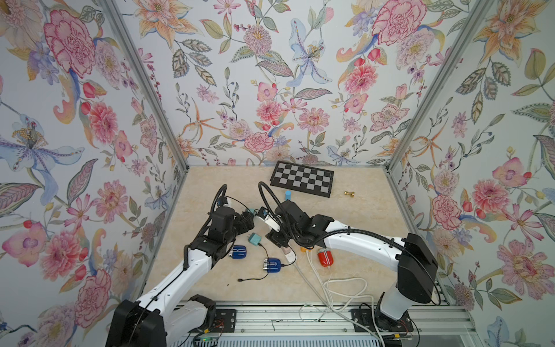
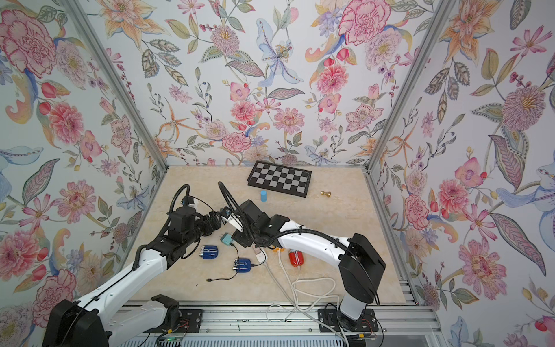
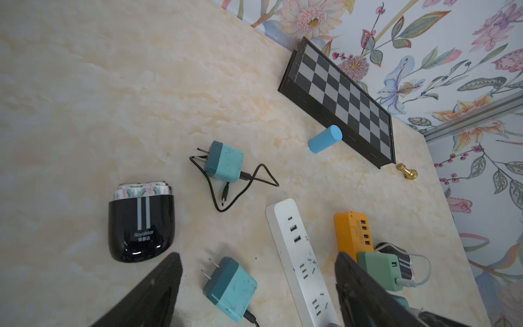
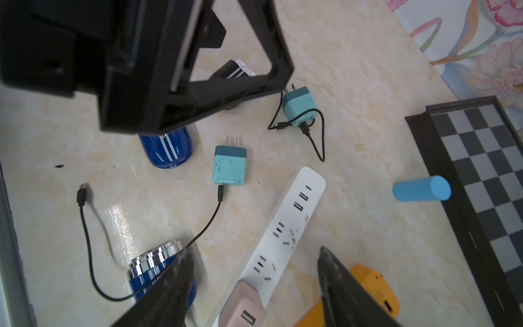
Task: Unplug the electric shaver
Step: Place the plug at the center of the board, then adjust the plug at the center of the board.
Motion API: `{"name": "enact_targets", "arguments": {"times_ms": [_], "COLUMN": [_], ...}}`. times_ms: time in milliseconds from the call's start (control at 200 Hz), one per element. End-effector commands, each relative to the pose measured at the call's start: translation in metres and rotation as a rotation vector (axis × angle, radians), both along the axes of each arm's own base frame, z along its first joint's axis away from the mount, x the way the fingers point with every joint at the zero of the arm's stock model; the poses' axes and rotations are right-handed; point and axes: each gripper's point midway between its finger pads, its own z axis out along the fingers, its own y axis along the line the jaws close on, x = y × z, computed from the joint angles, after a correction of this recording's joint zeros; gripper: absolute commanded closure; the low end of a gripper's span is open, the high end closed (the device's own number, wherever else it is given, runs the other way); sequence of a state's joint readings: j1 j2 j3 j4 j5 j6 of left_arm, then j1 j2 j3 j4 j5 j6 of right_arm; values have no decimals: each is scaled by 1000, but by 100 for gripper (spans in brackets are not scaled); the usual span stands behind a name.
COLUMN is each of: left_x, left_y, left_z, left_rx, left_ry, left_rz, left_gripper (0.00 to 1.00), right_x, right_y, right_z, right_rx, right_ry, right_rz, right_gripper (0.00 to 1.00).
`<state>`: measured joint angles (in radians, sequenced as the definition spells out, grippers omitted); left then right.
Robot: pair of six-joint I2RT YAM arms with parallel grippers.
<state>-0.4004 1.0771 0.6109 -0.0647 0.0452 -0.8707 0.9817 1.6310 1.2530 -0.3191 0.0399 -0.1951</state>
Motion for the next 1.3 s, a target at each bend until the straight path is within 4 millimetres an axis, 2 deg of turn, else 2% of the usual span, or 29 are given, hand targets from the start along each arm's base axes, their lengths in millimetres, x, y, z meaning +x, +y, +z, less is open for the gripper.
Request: {"name": "enact_targets", "arguments": {"times_ms": [0, 125, 240, 505, 640, 806, 931, 1101, 1296], "left_x": [-8, -11, -12, -22, -33, -45, -54, -71, -83], "left_y": [-14, -50, -79, -109, -128, -120, -109, -90, -64], "left_z": [-13, -16, -22, -52, -72, -88, -98, -116, -133], "left_rx": [-102, -163, -197, -335, -333, -306, -223, -124, -8], "left_ry": [42, 49, 64, 102, 163, 199, 241, 297, 344], "left_rz": [38, -14, -54, -99, -160, -149, -152, -155, -143], "left_gripper": [14, 14, 15, 16, 18, 19, 19, 19, 19], "right_x": [-7, -5, -9, -17, -23, -31, -37, -53, -73], "right_y": [-23, -46, -57, -75, -80, -85, -85, -74, -58], "right_z": [-5, -13, -16, -26, -26, -17, -13, -11, -18], "right_rx": [7, 3, 12, 17, 22, 49, 65, 60, 40], "right_ry": [19, 6, 1, 17, 19, -15, -40, -70, -80], "right_rz": [-12, -66, -88, -128, -128, -111, -88, -15, 81], "right_gripper": [30, 31, 32, 32, 33, 33, 33, 33, 34]}}
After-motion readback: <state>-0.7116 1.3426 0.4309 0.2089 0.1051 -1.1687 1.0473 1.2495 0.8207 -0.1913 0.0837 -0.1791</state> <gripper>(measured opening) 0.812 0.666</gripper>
